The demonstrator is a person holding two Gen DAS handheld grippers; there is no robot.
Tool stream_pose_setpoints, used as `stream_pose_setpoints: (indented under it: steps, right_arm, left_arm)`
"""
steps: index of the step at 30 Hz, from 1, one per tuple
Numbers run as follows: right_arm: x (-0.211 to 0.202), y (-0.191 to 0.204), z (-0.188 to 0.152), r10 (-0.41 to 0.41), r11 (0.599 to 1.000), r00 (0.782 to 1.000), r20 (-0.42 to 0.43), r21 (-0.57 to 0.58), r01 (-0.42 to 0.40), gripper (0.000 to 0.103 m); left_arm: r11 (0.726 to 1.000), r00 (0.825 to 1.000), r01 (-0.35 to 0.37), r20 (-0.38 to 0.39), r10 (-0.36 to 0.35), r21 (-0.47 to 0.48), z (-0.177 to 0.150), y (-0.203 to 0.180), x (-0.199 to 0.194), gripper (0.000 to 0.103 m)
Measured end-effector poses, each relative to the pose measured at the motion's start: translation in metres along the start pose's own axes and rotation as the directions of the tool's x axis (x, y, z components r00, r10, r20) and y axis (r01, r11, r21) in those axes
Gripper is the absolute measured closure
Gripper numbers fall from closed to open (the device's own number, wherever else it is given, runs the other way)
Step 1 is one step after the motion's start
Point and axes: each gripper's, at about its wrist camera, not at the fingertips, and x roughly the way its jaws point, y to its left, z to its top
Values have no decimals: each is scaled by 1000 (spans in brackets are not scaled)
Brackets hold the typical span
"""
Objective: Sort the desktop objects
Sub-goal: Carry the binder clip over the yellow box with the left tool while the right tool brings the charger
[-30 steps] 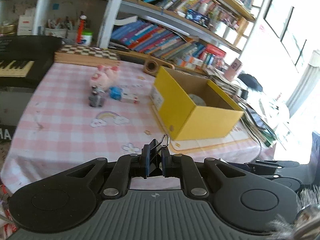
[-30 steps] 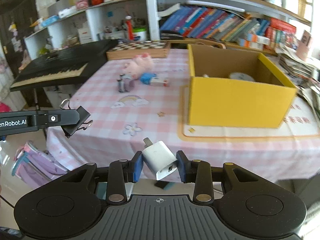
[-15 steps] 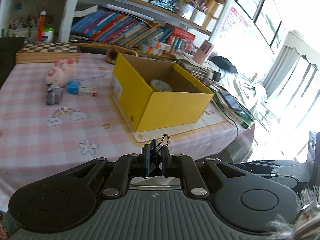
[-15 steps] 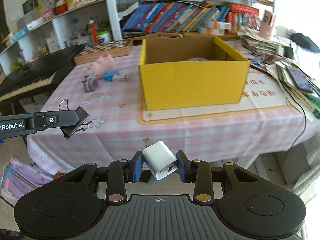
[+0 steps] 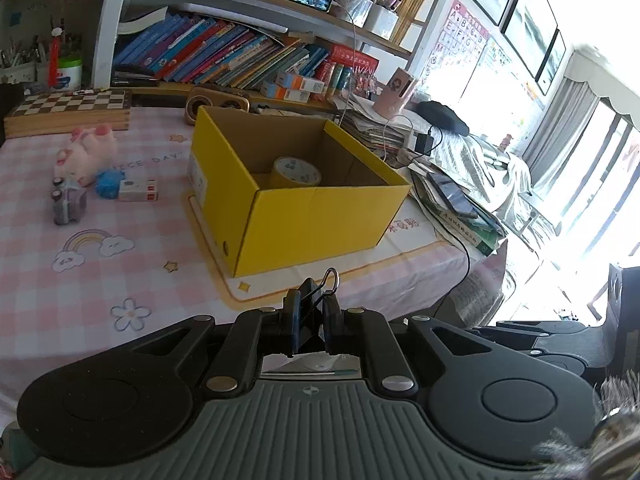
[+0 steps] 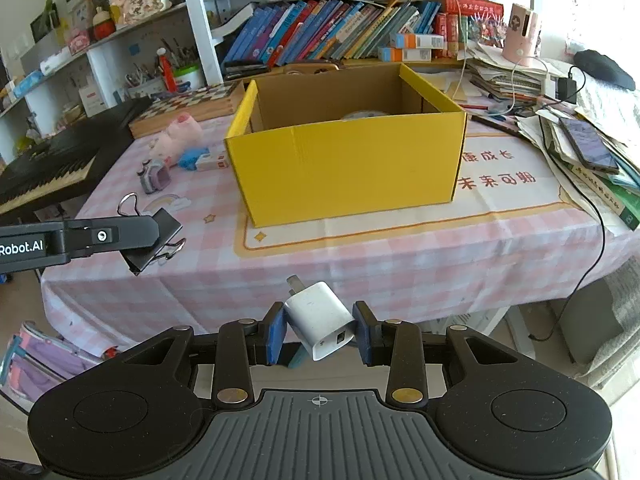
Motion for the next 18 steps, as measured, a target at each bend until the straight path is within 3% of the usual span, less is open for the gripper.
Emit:
stream_pose_setpoints:
  steps: [11,18]
  right_arm:
    - [15,-51,39,61,997,998,6,-57,-60,68]
    - [16,-74,77,123,988,990,70,-102,-116,68]
  left_arm:
    - [999,999,-40,9,40,3,29,-39,38,93]
    - [998,995,-66,79,65,11,60,-61,52,93]
